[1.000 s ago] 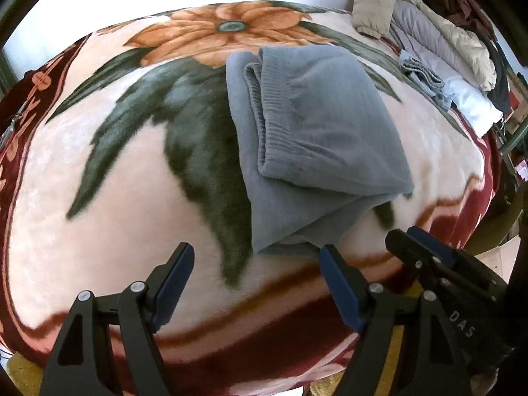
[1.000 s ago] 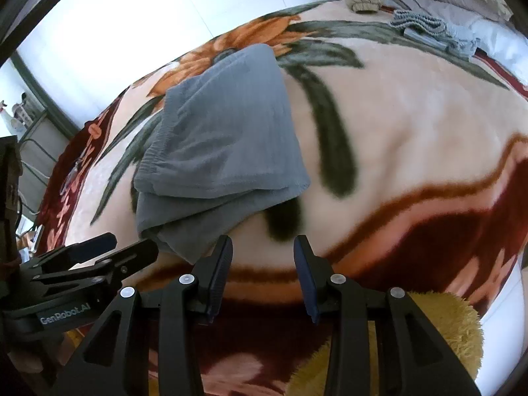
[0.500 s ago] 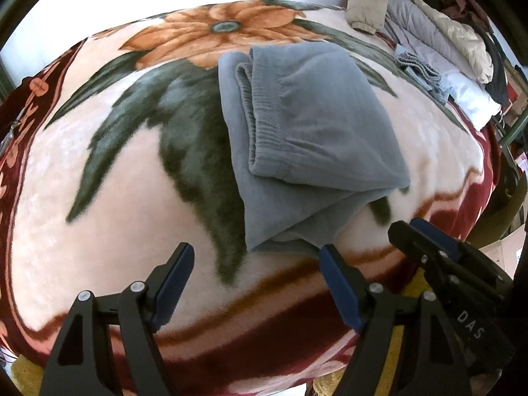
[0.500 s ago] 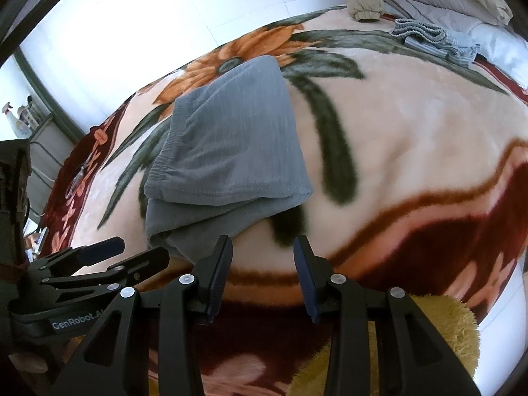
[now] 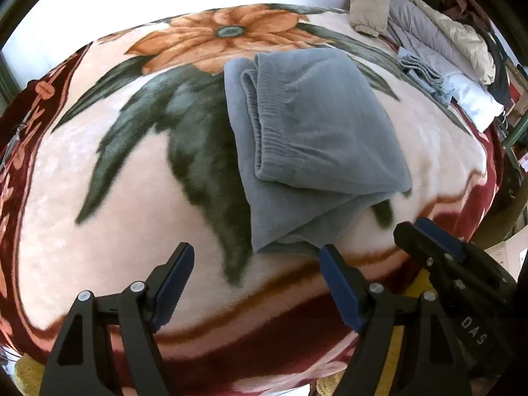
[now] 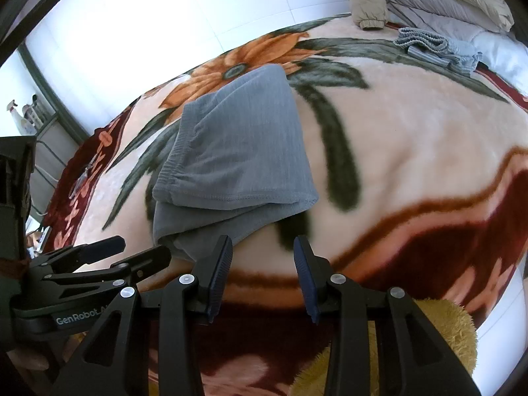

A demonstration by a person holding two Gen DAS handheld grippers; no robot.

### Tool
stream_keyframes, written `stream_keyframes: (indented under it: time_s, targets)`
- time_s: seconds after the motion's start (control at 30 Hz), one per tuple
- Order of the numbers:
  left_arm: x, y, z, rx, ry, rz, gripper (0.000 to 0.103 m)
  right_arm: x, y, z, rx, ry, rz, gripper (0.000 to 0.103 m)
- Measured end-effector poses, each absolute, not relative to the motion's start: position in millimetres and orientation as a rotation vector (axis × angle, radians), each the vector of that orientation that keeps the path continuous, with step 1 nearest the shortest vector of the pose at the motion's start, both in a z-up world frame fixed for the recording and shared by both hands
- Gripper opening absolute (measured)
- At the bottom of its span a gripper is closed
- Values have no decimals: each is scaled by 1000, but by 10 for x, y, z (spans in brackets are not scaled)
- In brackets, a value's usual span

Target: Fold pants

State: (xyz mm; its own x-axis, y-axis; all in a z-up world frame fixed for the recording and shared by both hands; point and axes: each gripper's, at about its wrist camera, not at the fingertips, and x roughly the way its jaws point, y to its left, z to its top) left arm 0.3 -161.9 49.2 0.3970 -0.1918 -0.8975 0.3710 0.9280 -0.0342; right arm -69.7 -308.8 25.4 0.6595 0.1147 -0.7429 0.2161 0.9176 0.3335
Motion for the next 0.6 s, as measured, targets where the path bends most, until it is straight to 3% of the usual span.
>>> stream_keyframes:
  time_s: [0.6]
  targets:
    - [-42, -1630, 516, 167, 1109, -401, 82, -708, -3088, 270, 432, 839, -39, 39]
